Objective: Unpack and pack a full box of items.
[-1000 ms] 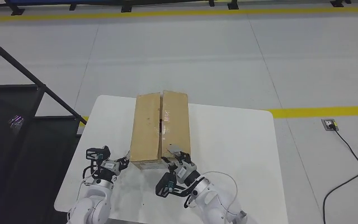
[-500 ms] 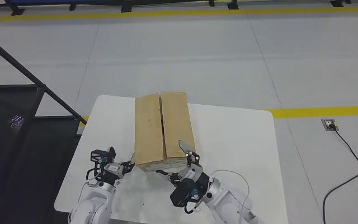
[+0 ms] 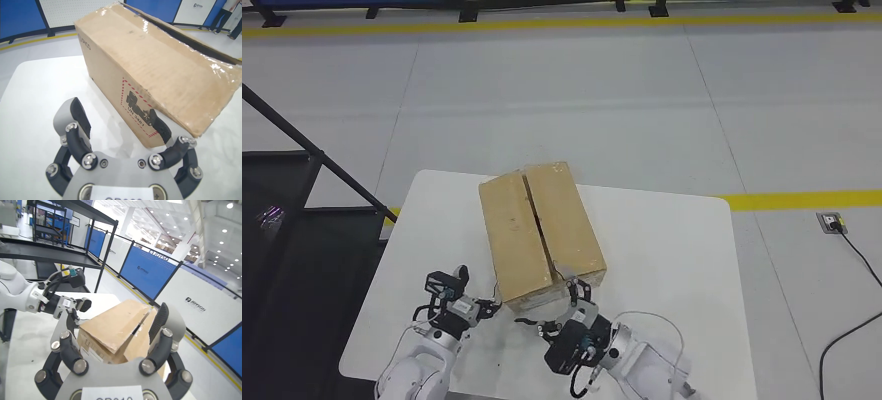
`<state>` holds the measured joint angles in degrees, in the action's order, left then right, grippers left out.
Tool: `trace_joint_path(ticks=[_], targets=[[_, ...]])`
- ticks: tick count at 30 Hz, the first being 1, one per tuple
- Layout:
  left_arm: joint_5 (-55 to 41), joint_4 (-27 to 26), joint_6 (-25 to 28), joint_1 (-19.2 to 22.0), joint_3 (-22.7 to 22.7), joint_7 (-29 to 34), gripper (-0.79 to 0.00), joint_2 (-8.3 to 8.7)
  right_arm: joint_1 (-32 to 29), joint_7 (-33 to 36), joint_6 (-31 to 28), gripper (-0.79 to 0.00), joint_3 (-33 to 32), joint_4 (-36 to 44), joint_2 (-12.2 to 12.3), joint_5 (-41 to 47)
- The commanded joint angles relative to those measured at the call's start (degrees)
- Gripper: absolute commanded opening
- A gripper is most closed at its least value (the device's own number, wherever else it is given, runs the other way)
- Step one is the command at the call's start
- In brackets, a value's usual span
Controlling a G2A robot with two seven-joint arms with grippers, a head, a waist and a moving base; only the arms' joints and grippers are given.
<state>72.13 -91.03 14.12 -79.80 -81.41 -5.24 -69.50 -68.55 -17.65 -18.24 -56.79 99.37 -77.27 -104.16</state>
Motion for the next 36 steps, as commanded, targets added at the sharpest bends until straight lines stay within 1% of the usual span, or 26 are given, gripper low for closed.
trace_joint_path(ticks=[1, 3, 5, 10, 12, 15, 18, 21, 25, 28, 30, 36], targets=[[-0.13, -0.13, 0.74, -0.07, 0.25, -0.71, 0.0, -0.02, -0.42, -0.66, -1.47, 0.0, -0.54, -0.42, -0.05, 4.55], [0.23, -0.18, 1.26, -0.3, 0.17, -1.0, 0.0, 0.04, -1.02, -1.33, -3.42, 0.0, -1.56, -1.08, -0.17, 11.87], [-0.04, -0.08, 0.48, -0.57, -0.38, -1.61, 0.0, 0.06, -0.92, -2.15, -7.03, 0.0, -3.14, -1.68, -0.16, 19.43], [-3.82, 0.61, -2.13, -0.31, -2.23, -0.3, 0.0, -0.05, -0.83, -2.07, -7.49, 0.0, -3.47, -1.8, -0.12, 20.14], [-3.8, 0.65, -2.84, -0.17, -2.41, 0.55, 0.0, -0.05, -0.83, -2.07, -7.49, 0.0, -3.47, -1.8, -0.12, 20.14], [-2.94, 0.87, -1.7, -0.2, -1.6, 0.95, 0.0, -0.06, -0.89, -1.79, -7.29, 0.0, -3.38, -1.59, -0.14, 20.19], [-1.11, 1.25, -1.12, -0.13, -0.44, 1.03, 0.0, -0.08, -0.31, 0.72, -7.96, 0.0, -2.78, -2.29, -0.39, 23.93], [-0.67, 1.49, -0.56, -0.11, 0.5, 0.63, 0.0, -0.17, 0.95, 5.58, -10.81, 0.0, -2.42, -4.15, -0.75, 32.46], [-0.36, 1.26, -0.03, -0.05, 1.37, 0.39, 0.0, -0.26, 1.16, 11.54, -13.12, 0.0, -3.29, -7.01, -0.86, 43.33], [-0.15, 1.42, 0.21, 0.17, 1.95, 0.35, 0.0, -0.33, 0.81, 16.65, -13.38, 0.0, -4.54, -7.72, -0.75, 51.17], [-0.17, 1.55, 0.37, 0.35, 2.31, 0.31, 0.0, -0.38, 0.33, 18.62, -12.56, 0.0, -5.37, -7.35, -0.58, 52.45], [0.3, 1.8, 0.92, 1.15, 3.14, 0.71, 0.0, -0.46, 0.33, 18.62, -12.56, 0.0, -5.37, -7.35, -0.58, 52.45]])
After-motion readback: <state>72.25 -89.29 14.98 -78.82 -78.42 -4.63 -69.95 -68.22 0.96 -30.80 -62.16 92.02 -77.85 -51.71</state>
